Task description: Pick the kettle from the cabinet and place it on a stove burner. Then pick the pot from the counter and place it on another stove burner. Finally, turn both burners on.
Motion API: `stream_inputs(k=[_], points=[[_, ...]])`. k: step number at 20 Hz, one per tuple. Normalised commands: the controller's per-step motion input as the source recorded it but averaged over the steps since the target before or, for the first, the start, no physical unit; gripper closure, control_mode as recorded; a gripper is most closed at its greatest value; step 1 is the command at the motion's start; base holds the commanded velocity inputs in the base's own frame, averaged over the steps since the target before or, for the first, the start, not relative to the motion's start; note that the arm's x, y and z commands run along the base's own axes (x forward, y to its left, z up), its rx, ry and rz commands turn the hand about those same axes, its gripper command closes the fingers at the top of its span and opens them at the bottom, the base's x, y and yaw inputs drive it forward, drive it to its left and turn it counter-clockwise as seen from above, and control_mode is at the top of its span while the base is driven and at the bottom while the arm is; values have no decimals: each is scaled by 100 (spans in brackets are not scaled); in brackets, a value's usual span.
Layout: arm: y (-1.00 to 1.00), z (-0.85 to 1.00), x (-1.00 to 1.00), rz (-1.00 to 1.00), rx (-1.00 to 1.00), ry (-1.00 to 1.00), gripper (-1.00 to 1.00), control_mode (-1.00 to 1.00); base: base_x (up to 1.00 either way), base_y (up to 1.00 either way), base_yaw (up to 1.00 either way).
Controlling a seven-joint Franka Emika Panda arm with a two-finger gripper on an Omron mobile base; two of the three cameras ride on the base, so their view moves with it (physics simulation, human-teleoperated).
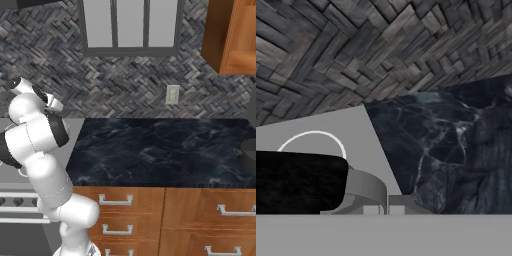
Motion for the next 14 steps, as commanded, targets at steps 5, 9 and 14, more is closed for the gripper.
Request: stream_inputs(k=[5,9,14], points=[[4,-18,16,0,0,5,100,-100,0,0,0],[3,-14,17,0,0,6,100,-100,0,0,0],[7,-10,22,0,0,5,100,-100,0,0,0]])
